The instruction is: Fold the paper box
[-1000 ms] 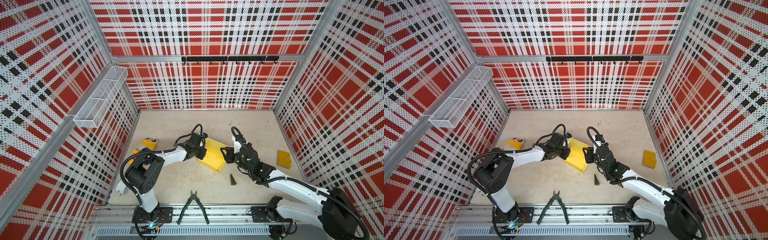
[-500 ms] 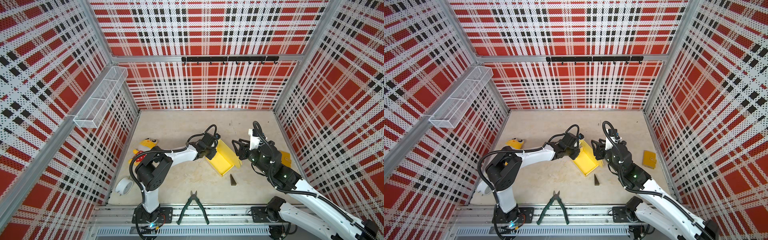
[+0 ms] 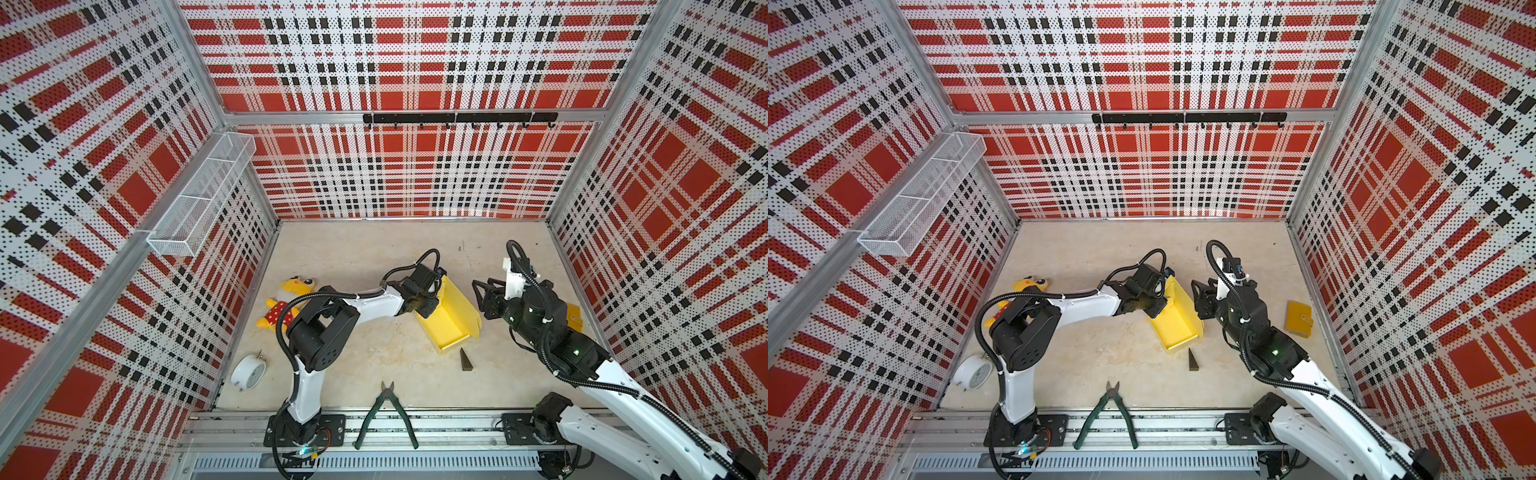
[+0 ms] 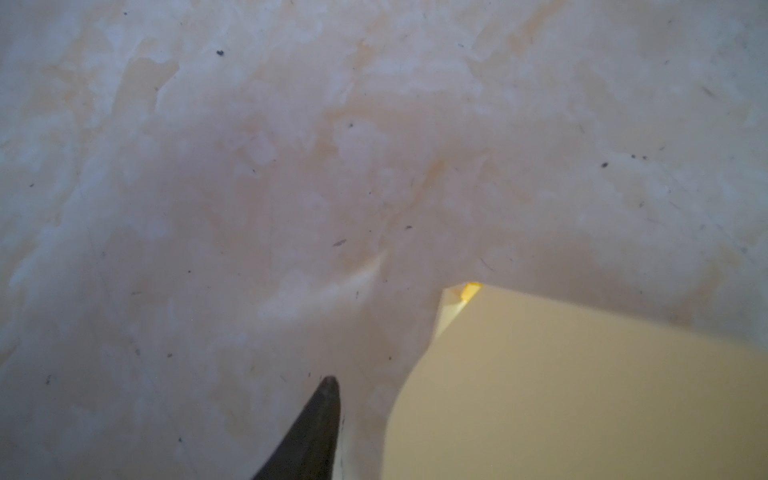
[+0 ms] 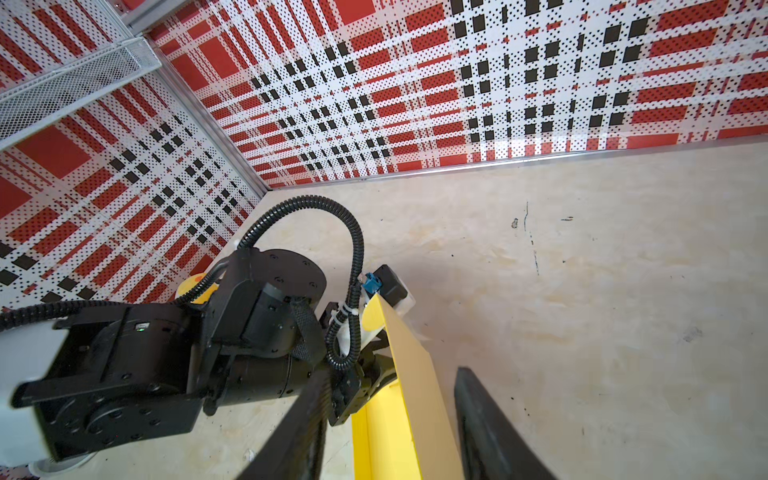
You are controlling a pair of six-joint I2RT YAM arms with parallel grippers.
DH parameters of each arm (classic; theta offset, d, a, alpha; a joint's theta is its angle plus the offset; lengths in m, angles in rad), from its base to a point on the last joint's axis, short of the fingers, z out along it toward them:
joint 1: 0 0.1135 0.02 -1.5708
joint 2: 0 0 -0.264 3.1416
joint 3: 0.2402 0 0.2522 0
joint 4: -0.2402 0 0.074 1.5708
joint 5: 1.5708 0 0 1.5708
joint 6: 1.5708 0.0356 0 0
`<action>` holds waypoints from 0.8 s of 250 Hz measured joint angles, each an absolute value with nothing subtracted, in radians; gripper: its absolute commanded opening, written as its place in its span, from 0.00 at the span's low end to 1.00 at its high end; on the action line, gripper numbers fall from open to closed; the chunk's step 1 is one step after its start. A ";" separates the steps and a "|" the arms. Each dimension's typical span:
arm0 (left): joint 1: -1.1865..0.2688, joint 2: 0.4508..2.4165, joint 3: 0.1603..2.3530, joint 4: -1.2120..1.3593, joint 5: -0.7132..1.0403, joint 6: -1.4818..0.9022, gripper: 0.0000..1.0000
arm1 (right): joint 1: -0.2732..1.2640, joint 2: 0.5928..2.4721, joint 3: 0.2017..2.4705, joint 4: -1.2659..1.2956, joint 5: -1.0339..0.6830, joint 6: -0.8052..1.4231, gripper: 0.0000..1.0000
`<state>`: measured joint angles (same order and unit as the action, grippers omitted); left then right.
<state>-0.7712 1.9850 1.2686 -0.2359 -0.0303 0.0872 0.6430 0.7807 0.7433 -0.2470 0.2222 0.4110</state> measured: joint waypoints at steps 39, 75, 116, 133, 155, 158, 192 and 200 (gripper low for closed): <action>-0.772 1.987 1.273 -0.239 -0.031 0.103 0.53 | 0.630 0.778 0.743 -0.249 0.222 0.411 0.51; -0.772 1.993 1.284 -0.248 -0.031 0.118 0.54 | 0.618 0.778 0.743 -0.251 0.221 0.411 0.51; -0.774 2.009 1.310 -0.263 -0.019 0.127 0.41 | 0.599 0.778 0.743 -0.251 0.210 0.411 0.55; -0.777 2.023 1.330 -0.269 0.002 0.130 0.27 | 0.592 0.778 0.743 -0.251 0.208 0.413 0.58; -0.786 2.034 1.353 -0.287 0.027 0.134 0.11 | 0.581 0.785 0.743 -0.251 0.193 0.415 0.59; -0.786 2.034 1.355 -0.290 0.033 0.138 0.09 | 0.580 0.787 0.743 -0.251 0.192 0.414 0.60; -0.794 2.030 1.379 -0.332 0.079 0.141 0.00 | 0.574 0.856 0.743 -0.242 0.131 0.388 0.62; -0.794 2.029 1.380 -0.336 0.081 0.140 0.00 | 0.572 0.885 0.744 -0.241 0.112 0.377 0.62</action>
<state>-0.7940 2.0293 1.3804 -0.3359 0.0807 0.1402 0.5720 0.8848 0.7444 -0.2413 0.1120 0.3767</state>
